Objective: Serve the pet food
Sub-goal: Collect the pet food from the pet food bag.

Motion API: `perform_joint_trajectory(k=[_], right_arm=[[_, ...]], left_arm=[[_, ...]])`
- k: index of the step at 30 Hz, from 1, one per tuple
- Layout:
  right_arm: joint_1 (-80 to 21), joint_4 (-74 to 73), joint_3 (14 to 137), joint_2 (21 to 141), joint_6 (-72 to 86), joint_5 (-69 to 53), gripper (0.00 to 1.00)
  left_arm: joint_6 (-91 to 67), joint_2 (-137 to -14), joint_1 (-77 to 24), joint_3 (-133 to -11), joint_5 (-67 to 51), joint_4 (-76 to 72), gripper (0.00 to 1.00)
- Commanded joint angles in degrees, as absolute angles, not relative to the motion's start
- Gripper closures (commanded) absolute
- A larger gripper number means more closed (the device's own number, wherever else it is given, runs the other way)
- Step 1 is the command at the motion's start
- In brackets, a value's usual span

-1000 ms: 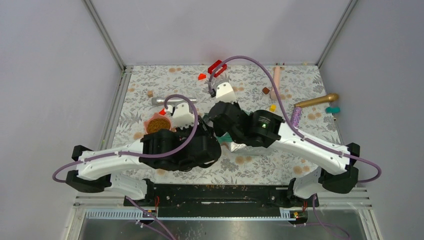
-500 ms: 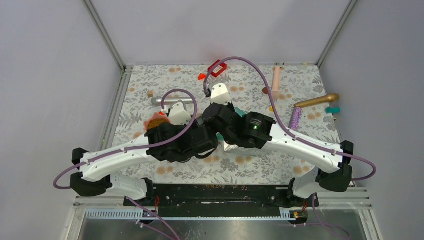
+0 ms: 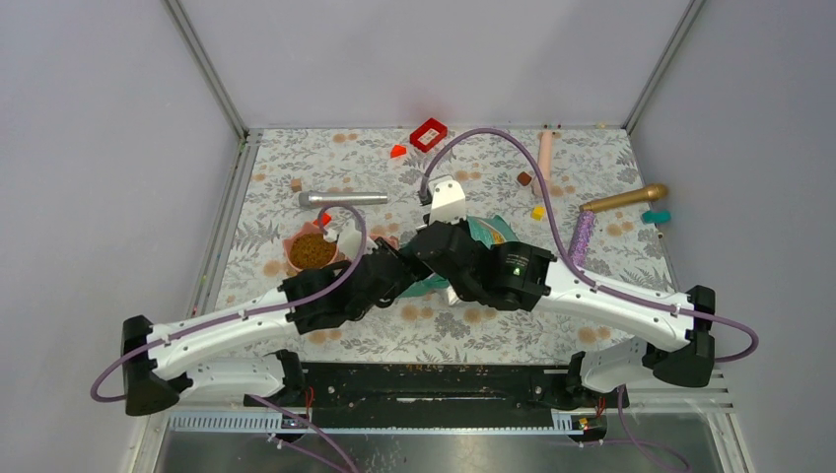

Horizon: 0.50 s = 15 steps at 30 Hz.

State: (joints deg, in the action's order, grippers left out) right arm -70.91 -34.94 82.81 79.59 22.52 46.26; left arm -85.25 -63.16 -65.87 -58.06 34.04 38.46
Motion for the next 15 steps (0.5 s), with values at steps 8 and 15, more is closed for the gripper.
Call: perform_joint_trajectory(k=[8,15], right_arm=[[-70.0,-29.1,77.0,70.0,27.6,53.1,1.0],[-70.0,-29.8,76.3,67.8,25.5,55.8,1.0]], left_arm=[[-90.0,-44.6,-65.2,-38.9,28.8,11.8,1.0],[-90.7,-38.8,-65.2,-40.5,30.0,21.4,1.0]])
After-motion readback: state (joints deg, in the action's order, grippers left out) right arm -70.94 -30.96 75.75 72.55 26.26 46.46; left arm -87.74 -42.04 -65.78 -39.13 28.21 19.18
